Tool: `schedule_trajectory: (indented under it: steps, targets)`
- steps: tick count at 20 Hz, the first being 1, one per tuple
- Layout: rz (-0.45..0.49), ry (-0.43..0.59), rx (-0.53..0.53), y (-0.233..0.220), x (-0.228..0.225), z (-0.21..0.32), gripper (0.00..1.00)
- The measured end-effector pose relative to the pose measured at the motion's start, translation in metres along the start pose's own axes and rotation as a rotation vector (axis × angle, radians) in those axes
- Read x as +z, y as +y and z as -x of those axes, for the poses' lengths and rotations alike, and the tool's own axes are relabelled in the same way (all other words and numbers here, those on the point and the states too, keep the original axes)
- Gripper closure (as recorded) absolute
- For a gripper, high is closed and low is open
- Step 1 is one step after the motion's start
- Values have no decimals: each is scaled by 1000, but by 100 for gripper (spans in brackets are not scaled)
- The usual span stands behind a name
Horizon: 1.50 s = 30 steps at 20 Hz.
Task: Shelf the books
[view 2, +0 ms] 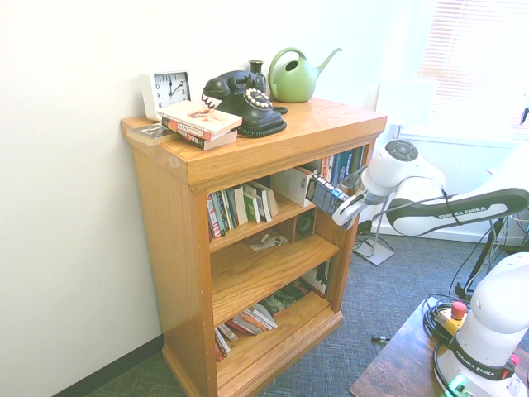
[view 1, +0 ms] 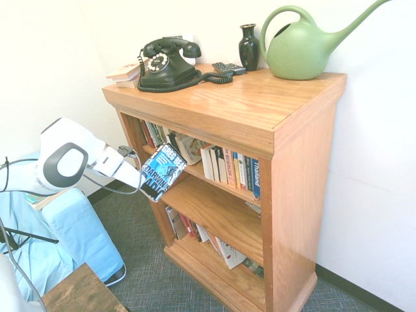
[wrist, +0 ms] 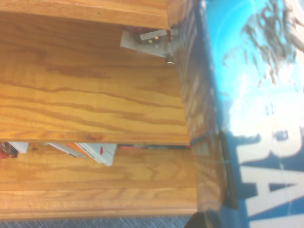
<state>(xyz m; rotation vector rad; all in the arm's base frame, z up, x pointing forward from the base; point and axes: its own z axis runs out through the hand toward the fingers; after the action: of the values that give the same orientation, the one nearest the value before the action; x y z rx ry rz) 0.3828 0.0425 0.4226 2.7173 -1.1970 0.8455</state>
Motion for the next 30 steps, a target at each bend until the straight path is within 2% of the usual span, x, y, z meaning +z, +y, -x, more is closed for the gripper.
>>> schedule_trajectory:
  steps: [5,20,30]
  targets:
    - [-26,29,-34,-16,32,-3,100]
    - [-73,105,-57,-84,59,-36,100]
    - [-103,130,-73,-105,71,-36,100]
